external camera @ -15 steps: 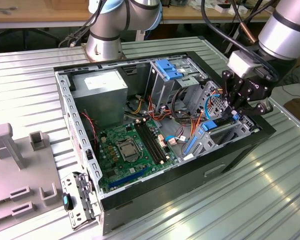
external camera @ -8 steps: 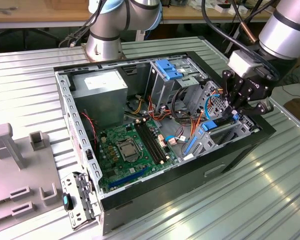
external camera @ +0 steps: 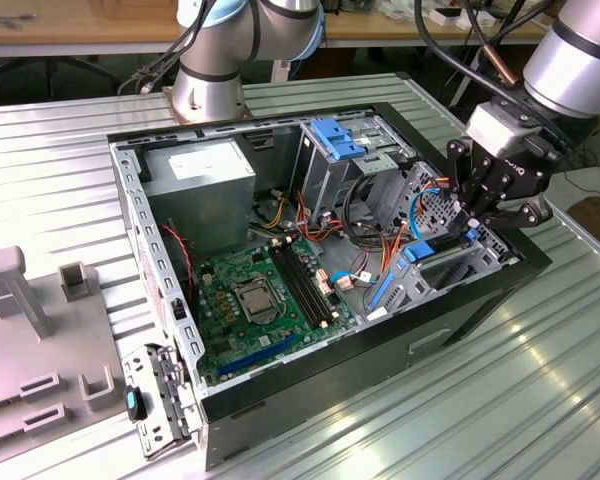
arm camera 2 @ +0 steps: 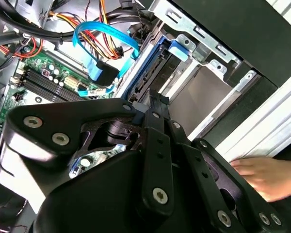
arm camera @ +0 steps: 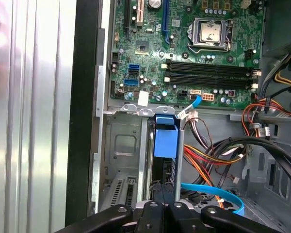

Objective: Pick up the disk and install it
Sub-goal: 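Insert the first disk wire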

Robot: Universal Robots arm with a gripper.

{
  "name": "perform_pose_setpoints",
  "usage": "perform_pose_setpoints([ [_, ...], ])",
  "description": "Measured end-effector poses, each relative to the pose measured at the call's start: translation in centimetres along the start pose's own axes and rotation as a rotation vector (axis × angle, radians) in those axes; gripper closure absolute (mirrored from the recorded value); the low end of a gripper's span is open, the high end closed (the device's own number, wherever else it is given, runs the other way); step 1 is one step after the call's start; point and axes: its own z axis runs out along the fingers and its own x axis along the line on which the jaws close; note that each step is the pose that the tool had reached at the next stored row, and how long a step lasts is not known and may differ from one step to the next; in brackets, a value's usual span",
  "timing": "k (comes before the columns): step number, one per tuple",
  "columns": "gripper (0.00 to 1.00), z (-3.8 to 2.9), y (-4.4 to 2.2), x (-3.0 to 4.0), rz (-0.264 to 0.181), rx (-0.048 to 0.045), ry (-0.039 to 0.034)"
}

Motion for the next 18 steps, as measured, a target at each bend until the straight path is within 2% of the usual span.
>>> perform_pose_setpoints([
  [3, 0.89, -0.01, -0.02, 0.0, -0.022, 0.0, -0.0004],
  [5, 0.89, 0.0, -0.21, 0.02, -0.041, 0.0004, -0.0042],
  [11, 0.89, 0.0, -0.47, 0.03, -0.127, 0.0005, -0.0068],
  [18, 0.89, -0.03, -1.39, 0.09, -0.138, 0.0006, -0.007],
])
